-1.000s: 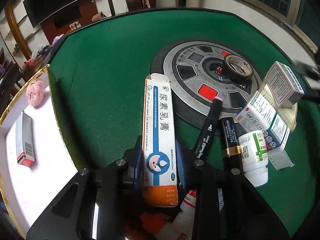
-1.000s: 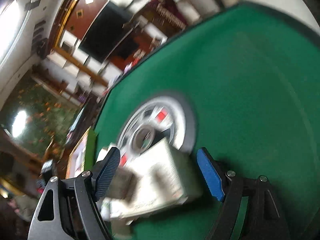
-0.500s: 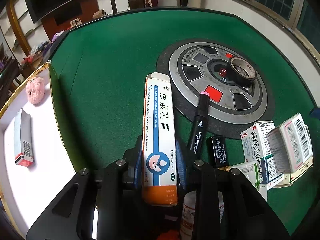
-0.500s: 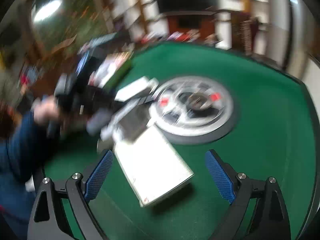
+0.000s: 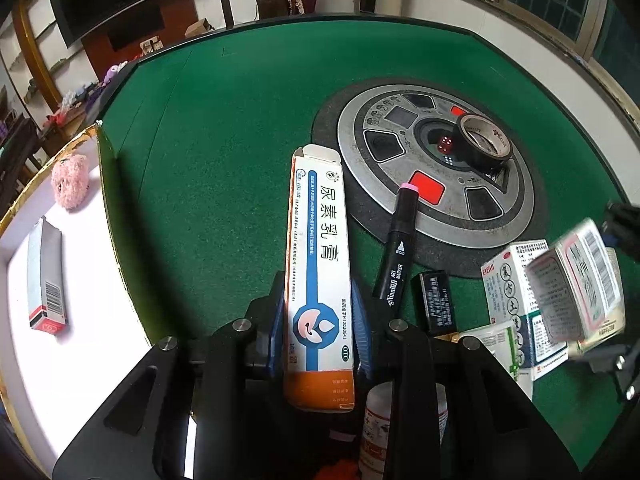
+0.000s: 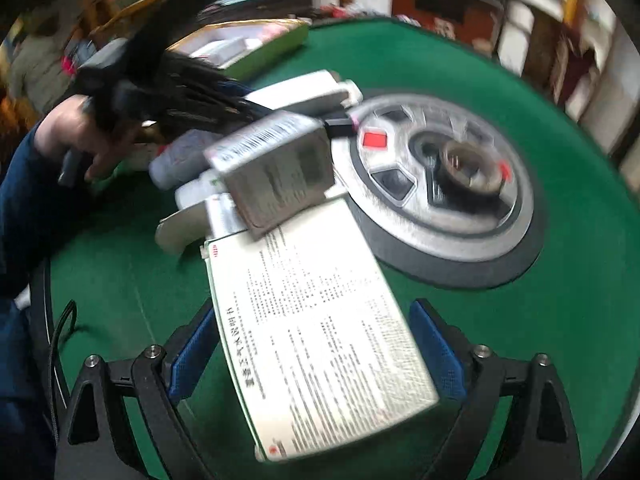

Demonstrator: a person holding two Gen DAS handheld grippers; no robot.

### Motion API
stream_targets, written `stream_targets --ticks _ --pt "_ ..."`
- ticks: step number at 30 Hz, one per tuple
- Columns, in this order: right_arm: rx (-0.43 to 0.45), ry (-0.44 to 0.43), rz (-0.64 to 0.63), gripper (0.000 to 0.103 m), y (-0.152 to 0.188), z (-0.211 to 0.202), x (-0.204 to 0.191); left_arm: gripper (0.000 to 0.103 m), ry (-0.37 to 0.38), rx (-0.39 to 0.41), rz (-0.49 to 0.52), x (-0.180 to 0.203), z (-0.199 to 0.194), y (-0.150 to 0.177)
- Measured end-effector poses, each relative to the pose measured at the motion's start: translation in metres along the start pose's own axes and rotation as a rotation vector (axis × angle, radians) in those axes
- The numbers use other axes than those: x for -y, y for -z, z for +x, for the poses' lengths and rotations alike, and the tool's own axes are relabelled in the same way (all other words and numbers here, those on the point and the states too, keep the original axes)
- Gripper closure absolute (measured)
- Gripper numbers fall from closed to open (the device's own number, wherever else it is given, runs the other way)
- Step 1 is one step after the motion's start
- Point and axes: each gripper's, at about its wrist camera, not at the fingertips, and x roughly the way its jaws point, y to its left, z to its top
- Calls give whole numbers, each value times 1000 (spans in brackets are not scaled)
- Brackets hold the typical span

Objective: Organize objects
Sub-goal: 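Grasp the white printed leaflet with the right tool while the left tool holds the cream box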

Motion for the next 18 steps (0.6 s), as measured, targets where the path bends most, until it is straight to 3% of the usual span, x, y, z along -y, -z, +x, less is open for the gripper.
stream_targets --ticks 3,6,13,18 --pt "24 24 50 31 8 -6 0 75 12 8 -13 -2 -3 -1" --pt "103 53 103 31 15 -28 3 75 35 36 -45 -7 -11 -3" --pt "334 52 403 31 25 -69 39 75 79 118 -122 -19 -33 -6" --pt "402 42 489 31 23 -67 45 75 97 134 -123 -20 -43 -6"
